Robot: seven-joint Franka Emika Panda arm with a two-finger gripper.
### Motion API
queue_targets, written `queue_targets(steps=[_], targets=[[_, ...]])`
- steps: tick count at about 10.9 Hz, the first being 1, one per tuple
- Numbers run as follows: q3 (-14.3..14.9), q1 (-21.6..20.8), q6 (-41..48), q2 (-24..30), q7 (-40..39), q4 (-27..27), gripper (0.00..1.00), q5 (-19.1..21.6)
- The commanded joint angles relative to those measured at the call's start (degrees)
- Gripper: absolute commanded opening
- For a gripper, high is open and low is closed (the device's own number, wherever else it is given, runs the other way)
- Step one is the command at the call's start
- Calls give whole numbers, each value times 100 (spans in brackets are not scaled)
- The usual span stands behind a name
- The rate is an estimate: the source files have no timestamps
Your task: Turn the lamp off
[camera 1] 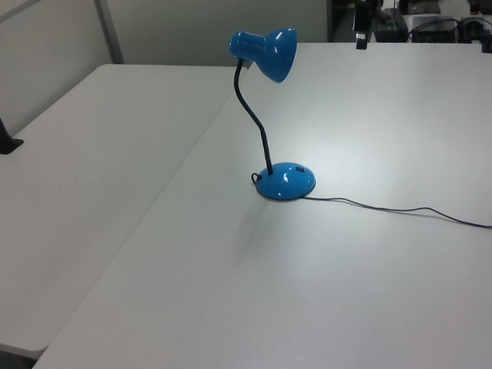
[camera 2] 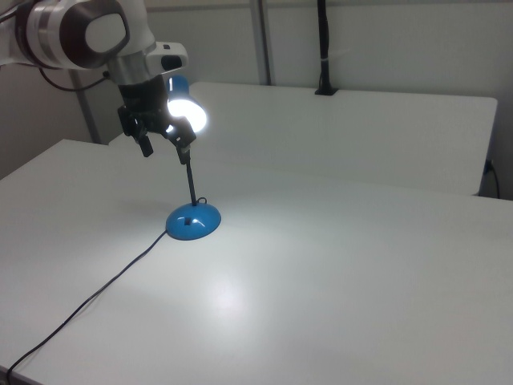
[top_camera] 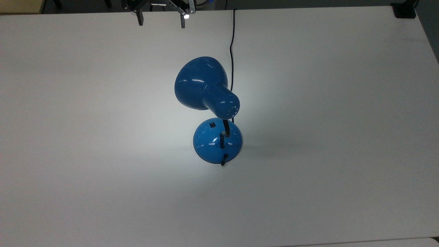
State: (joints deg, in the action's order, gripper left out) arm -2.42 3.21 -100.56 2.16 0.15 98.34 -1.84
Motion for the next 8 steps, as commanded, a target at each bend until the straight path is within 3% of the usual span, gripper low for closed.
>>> queue_targets(steps=[1, 8], targets=[[22, -92, -95, 3, 99, 18, 100, 61], [22, -92, -60, -14, 12, 36, 100, 61]])
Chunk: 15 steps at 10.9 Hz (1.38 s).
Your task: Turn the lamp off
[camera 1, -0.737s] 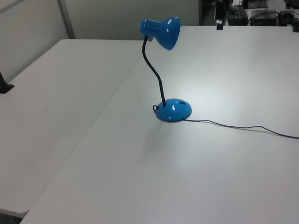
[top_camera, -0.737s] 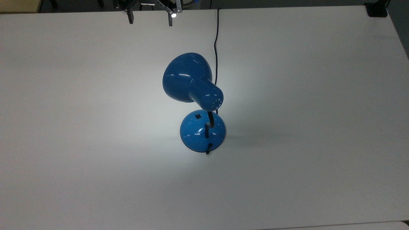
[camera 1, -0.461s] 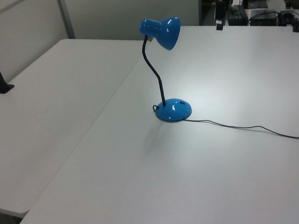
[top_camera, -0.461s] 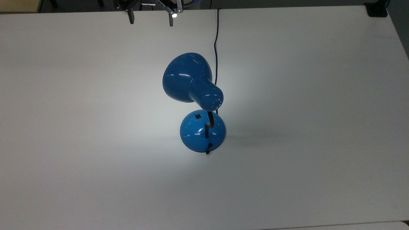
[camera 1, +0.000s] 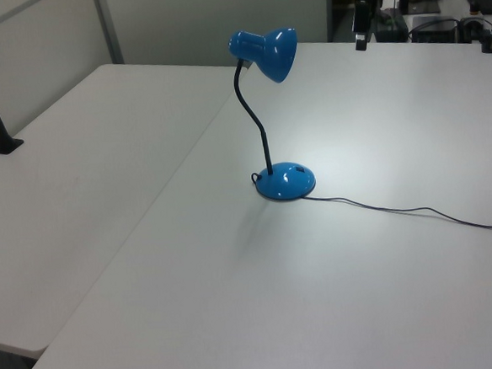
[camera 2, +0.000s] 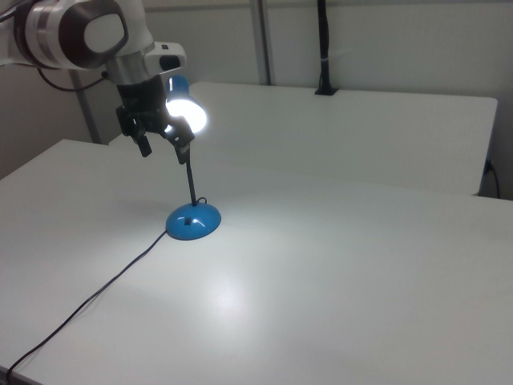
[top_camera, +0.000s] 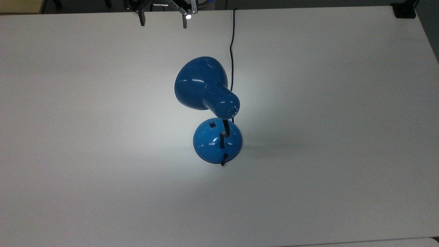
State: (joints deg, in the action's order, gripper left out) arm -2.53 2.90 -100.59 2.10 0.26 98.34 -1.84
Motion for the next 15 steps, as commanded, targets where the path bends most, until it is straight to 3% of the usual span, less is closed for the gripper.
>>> queue_targets(steps=[1, 3, 6, 7, 9, 11, 13, 15], targets=[[25, -61, -92, -60, -156, 45, 100, 35], [7, -96, -84, -183, -1224, 71, 100, -35], [-81, -123, -163, -507, -1458, 80, 100, -167], [-98, -175, -485, -631, -1476, 132, 83, -167], [-99, -237, -1180, -763, -1415, 448, 24, -89], [-107, -395, -1428, -1139, -1371, 476, 1, -36], [-99, -544, -2416, -1448, -1039, 641, 0, 219], [-99, -641, -2913, -1773, -739, 678, 0, 219]])
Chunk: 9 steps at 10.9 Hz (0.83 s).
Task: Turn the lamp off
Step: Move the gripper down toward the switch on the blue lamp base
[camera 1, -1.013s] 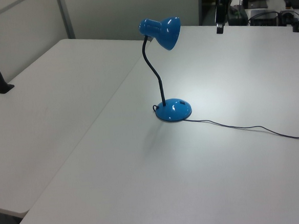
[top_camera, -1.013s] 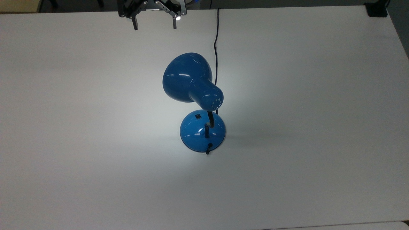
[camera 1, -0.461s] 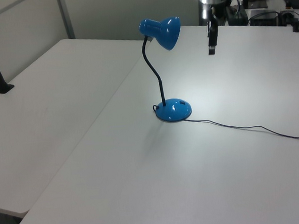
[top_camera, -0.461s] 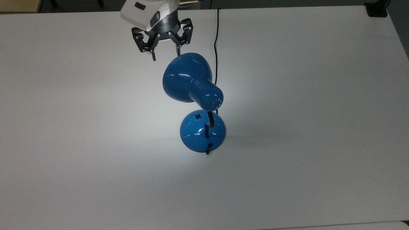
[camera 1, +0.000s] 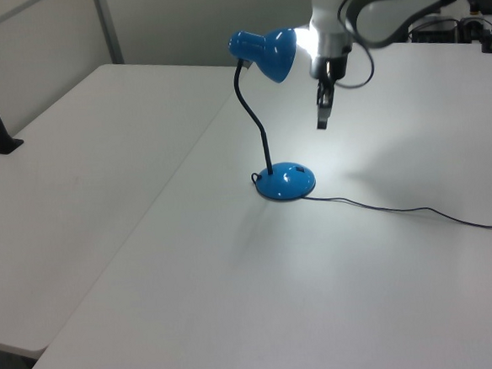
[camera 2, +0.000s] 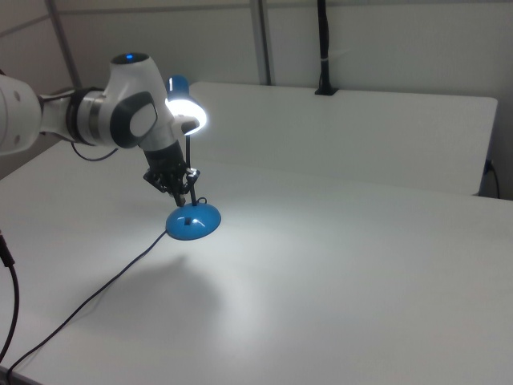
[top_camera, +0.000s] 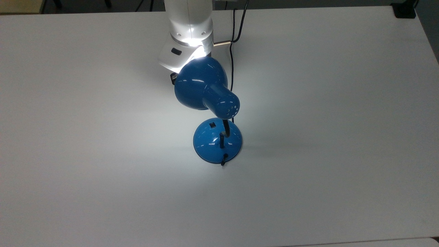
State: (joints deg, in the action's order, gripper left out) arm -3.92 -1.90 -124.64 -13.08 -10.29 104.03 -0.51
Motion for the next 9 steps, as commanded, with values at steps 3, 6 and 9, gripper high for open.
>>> queue_targets(steps=[3, 6, 9], targets=[[32, -214, -859, -519, 439, 100, 0, 86], [32, -293, -1351, -800, 676, 82, 0, 94], [32, -294, -1423, -863, 677, 73, 0, 86]])
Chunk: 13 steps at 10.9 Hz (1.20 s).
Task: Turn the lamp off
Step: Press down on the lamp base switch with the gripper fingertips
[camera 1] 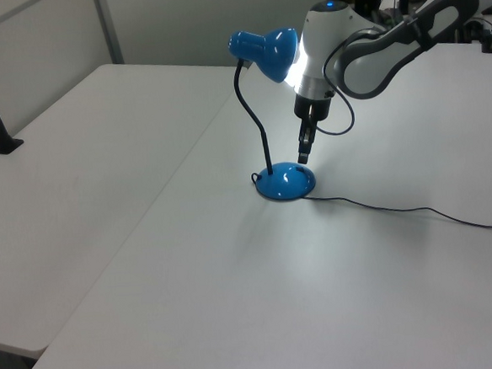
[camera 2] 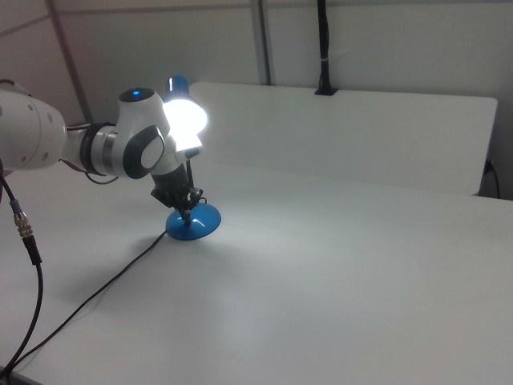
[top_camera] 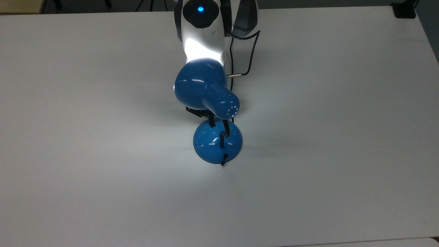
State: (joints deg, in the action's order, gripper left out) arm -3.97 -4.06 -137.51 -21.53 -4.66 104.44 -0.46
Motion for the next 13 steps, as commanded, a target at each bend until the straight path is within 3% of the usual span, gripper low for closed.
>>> queue_targets(steps=[1, 13], targets=[[37, -86, -144, -105, 115, 15, 0, 81], [37, -25, -48, -238, 115, 313, 0, -42]])
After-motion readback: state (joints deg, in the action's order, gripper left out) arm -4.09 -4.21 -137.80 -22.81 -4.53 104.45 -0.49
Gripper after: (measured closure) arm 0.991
